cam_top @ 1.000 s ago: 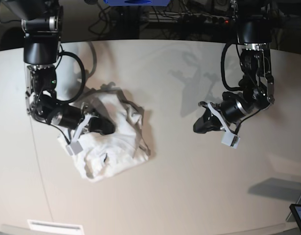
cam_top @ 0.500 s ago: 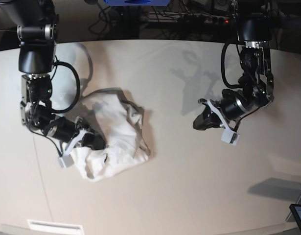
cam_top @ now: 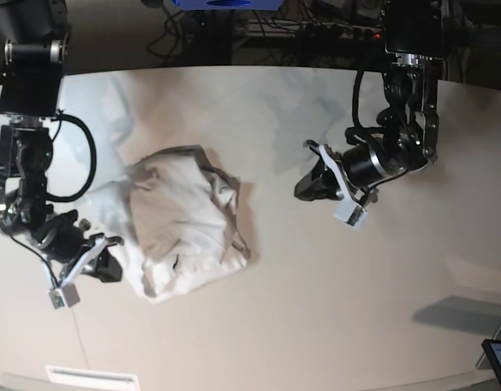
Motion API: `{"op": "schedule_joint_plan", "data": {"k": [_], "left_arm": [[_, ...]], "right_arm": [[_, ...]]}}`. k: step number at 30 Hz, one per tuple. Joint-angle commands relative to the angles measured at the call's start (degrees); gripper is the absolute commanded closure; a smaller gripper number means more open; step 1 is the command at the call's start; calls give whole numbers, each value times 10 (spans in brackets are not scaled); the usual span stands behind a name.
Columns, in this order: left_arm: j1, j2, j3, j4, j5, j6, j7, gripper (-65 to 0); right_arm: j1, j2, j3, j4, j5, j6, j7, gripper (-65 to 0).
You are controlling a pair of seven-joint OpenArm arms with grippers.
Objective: Fold the T-shirt properly
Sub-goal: 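Pat the folded shirt flat with both grippers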
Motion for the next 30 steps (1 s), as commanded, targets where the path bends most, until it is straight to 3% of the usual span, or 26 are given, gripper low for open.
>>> {"op": "schedule_joint_plan", "data": {"k": [1, 6, 9, 13, 18, 25, 30], "left_arm": [[1, 11, -2, 17, 16, 5, -11, 0], [47, 60, 33, 56, 208, 10, -11, 0], [51, 77, 77, 56, 264, 9, -12, 0], [38, 89, 127, 53, 277, 9, -12, 0], [3, 97, 181, 33, 277, 12, -11, 0], [-40, 128, 182, -34, 277, 12, -11, 0], [-88, 146, 182, -76, 277, 12, -12, 0]], "right_arm": [[-1, 9, -1, 26, -16, -8, 16, -9], [-30, 31, 2, 47, -169, -21, 7, -9], [-50, 29, 3, 47, -235, -21, 9, -9], [-63, 26, 2, 46, -283, -21, 8, -10], [-78, 27, -1, 22, -286, -16, 5, -12], [-108, 11, -2, -8, -285, -15, 9, -12], [-122, -10, -2, 1, -286, 13, 4, -10]]}}
